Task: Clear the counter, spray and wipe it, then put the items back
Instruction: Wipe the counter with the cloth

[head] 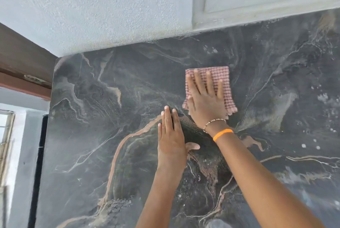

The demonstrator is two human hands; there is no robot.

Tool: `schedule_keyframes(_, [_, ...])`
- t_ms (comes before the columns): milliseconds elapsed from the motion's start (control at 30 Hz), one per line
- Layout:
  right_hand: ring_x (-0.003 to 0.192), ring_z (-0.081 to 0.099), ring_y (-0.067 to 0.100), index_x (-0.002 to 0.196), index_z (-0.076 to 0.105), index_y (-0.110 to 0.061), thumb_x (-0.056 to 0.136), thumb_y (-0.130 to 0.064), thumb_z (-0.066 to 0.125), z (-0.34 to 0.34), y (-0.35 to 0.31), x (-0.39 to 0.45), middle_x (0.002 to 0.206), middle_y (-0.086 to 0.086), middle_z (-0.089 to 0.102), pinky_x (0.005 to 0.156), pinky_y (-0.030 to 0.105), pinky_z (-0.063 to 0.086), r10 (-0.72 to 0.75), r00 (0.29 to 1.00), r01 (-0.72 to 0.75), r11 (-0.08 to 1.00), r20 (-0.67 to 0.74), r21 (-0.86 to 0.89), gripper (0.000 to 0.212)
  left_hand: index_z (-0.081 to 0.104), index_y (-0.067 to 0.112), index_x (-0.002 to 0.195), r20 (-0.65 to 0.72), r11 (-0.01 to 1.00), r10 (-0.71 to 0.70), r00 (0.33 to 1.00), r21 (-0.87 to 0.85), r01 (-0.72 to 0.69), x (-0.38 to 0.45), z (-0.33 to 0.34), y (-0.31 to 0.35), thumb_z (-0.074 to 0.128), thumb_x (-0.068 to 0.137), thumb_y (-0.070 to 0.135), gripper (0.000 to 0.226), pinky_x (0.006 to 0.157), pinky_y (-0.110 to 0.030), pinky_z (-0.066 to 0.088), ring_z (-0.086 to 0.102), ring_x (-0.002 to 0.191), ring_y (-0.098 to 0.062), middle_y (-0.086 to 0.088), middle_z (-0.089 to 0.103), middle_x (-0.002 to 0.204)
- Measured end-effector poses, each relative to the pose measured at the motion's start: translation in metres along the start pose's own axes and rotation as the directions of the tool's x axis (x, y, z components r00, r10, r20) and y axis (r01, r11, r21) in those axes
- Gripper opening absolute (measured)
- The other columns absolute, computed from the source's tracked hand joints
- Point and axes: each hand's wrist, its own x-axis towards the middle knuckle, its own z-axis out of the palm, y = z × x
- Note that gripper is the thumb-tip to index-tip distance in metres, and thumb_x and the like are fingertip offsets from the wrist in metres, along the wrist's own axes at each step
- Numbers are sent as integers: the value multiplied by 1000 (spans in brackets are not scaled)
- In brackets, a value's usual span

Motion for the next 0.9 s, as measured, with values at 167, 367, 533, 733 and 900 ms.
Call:
schedule_keyframes(167, [147,3,26,148,8,-30,95,-35,31,5,-78,92,160,-6,7,117,53,-1,-367,927,370,928,70,-33,59,-17,6,144,28,999,-12,1000,-52,14,5,-2,-2,58,77,53,112,119,-32,0,-18,144,-23,-11,-25,154])
schedule_keyframes(367, [147,9,25,148,14,-31,95,-32,30,-1,-62,135,159,-7,13,117,51,2,-323,946,323,946,13,-13,55,-15,8,146,27,988,-20,999,-155,24,4,-5,1,67,76,45,113,119,-31,4,-16,145,-21,-7,-25,154])
schedule_keyframes(533, [145,15,26,147,19,-31,92,-31,33,-18,33,131,157,-6,19,117,52,9,-94,991,95,996,-97,5,56,-16,8,145,20,987,-46,999,-155,49,4,-4,5,67,73,47,116,120,-30,5,-16,145,-21,-5,-26,154])
schedule_keyframes(733, [145,13,28,147,19,-30,92,-28,33,-45,147,115,158,-5,16,117,53,7,227,963,-225,974,-147,25,57,-16,9,145,17,987,-45,999,-157,47,4,-4,5,66,71,48,117,120,-32,8,-15,145,-21,-5,-24,155])
schedule_keyframes(900, [145,10,31,147,14,-29,94,-28,30,-38,148,69,159,-3,12,116,56,4,404,905,-398,915,-137,69,56,-14,8,146,-1,988,-43,999,-148,43,5,-1,4,67,71,49,118,120,-33,6,-13,145,-23,-7,-22,156])
